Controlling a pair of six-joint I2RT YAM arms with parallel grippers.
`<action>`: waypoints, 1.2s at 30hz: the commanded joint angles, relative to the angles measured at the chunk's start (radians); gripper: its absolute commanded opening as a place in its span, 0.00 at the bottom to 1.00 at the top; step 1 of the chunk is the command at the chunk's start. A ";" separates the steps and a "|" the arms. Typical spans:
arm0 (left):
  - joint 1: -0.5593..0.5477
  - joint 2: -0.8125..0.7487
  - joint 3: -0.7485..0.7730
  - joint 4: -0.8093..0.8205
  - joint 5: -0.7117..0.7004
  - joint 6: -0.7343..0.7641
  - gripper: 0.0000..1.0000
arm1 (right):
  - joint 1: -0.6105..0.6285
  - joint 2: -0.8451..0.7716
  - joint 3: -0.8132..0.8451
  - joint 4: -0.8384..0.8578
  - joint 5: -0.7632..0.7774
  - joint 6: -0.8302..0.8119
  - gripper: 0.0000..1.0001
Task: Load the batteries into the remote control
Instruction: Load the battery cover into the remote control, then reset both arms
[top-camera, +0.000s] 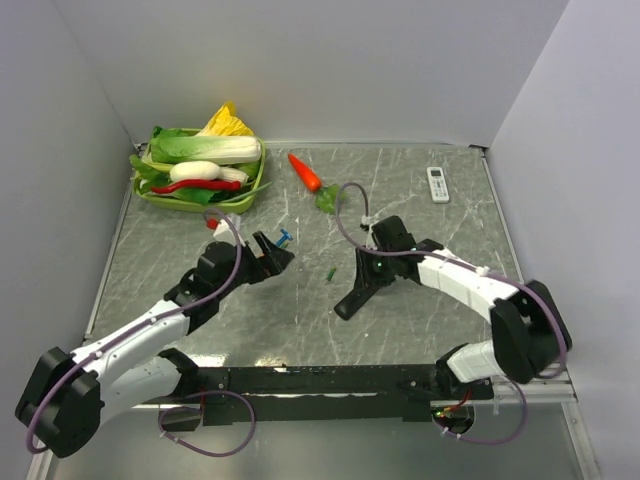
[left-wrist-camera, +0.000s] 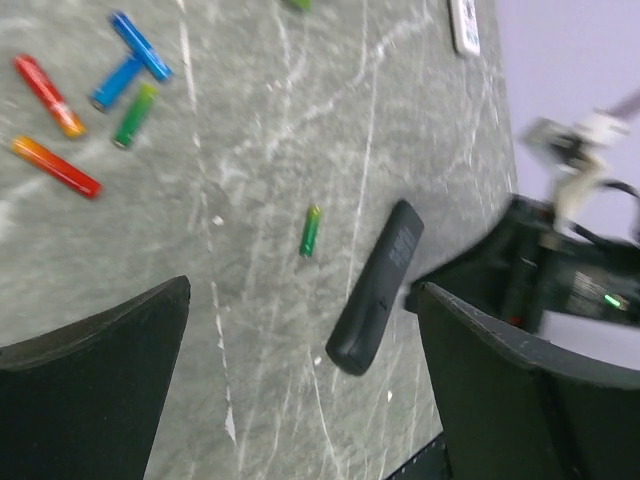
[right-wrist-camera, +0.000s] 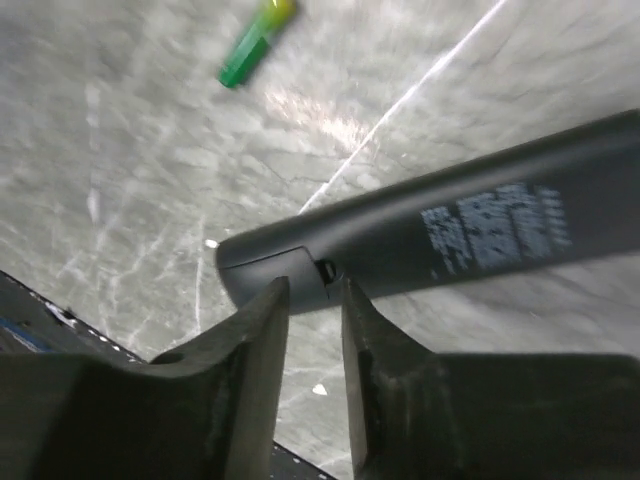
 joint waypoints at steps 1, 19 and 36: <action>0.076 -0.039 0.090 -0.069 0.015 0.012 0.99 | -0.022 -0.165 0.140 -0.023 0.143 -0.017 0.45; 0.322 -0.335 0.644 -0.529 -0.522 0.303 0.99 | -0.125 -0.809 0.234 0.015 0.797 -0.096 1.00; 0.322 -0.546 0.548 -0.267 -0.610 0.386 0.99 | -0.124 -0.967 0.157 0.147 0.801 -0.161 1.00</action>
